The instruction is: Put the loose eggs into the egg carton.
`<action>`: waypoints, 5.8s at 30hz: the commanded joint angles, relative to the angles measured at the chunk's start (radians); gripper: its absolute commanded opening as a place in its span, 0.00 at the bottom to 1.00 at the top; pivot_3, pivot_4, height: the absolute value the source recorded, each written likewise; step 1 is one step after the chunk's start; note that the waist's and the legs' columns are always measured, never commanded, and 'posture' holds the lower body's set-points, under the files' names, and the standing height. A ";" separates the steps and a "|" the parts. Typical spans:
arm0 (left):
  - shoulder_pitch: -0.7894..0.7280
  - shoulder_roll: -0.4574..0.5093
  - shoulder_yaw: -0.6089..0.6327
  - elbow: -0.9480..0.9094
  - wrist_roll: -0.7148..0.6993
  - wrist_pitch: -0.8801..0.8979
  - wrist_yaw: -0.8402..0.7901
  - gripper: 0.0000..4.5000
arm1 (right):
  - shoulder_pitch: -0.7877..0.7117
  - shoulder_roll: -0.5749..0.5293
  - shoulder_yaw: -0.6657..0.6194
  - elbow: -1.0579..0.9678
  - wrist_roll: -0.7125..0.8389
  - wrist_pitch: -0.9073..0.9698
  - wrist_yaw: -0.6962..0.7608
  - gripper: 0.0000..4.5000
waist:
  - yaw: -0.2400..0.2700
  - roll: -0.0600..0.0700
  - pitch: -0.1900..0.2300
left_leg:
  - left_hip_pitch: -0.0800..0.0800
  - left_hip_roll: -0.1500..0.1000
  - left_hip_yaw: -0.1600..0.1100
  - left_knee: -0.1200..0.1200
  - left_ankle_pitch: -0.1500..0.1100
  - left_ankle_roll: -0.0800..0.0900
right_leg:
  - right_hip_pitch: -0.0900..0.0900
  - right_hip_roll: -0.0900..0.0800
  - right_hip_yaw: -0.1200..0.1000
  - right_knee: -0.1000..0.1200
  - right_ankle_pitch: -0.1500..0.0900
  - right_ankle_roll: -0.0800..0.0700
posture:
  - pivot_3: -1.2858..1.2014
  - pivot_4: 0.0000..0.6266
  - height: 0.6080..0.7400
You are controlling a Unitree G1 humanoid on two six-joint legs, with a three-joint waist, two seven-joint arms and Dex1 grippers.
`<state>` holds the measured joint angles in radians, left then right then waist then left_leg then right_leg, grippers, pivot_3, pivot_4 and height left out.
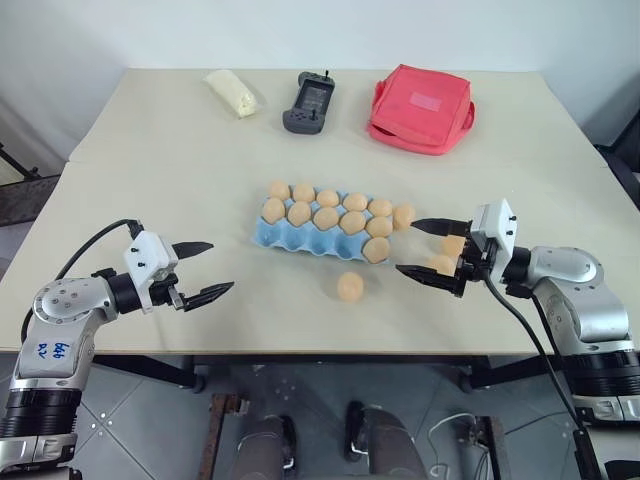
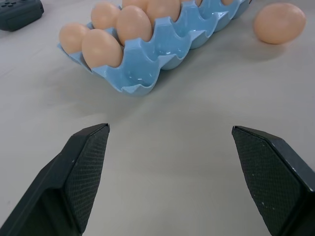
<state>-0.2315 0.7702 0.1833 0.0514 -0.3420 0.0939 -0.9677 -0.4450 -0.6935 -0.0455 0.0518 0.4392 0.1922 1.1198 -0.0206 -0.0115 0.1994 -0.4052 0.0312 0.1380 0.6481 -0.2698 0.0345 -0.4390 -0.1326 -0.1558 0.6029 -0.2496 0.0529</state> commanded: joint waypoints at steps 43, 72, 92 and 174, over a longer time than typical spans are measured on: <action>-0.065 -0.097 -0.163 -0.152 -0.010 -0.011 -0.115 0.94 | 0.112 0.101 -0.065 0.244 -0.118 -0.187 -0.136 1.00 | 0.019 0.000 0.000 | 0.000 0.000 0.010 0.005 0.002 0.005 | -0.004 0.002 0.009 0.002 0.006 0.000 | 0.52 0.24 1.00; -0.040 -0.108 -0.093 -0.131 -0.011 0.002 -0.038 0.95 | -0.189 0.333 0.122 0.221 -0.192 -0.100 -0.220 0.63 | 0.014 0.000 0.000 | 0.000 0.000 0.011 0.005 0.003 0.004 | -0.006 0.002 0.011 0.006 0.007 -0.001 | 0.52 0.24 1.00; -0.168 -0.150 -0.183 -0.032 -0.003 0.024 -0.095 0.95 | 0.370 0.115 -0.343 -0.131 -0.063 -0.135 -0.331 1.00 | 0.020 0.000 0.000 | 0.000 0.000 0.011 0.004 0.000 0.001 | -0.005 0.003 0.012 0.003 0.007 0.001 | 0.52 0.24 1.00; -0.083 -0.114 -0.055 0.015 -0.017 0.030 -0.027 0.95 | -0.315 0.357 0.233 -0.073 -0.209 0.371 -0.319 1.00 | -0.015 0.000 0.000 | 0.000 0.002 0.017 0.001 0.004 0.001 | -0.009 0.004 0.018 -0.002 0.017 -0.001 | 0.52 0.24 1.00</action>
<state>-0.3165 0.6410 0.1006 0.0640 -0.3515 0.1465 -0.9897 -0.7225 -0.3578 0.1607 -0.0237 0.2431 0.5504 0.8217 -0.0356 -0.0112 0.1995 -0.4052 0.0334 0.1562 0.6491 -0.2655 0.0354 -0.4481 -0.1283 -0.1375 0.6012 -0.2329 0.0524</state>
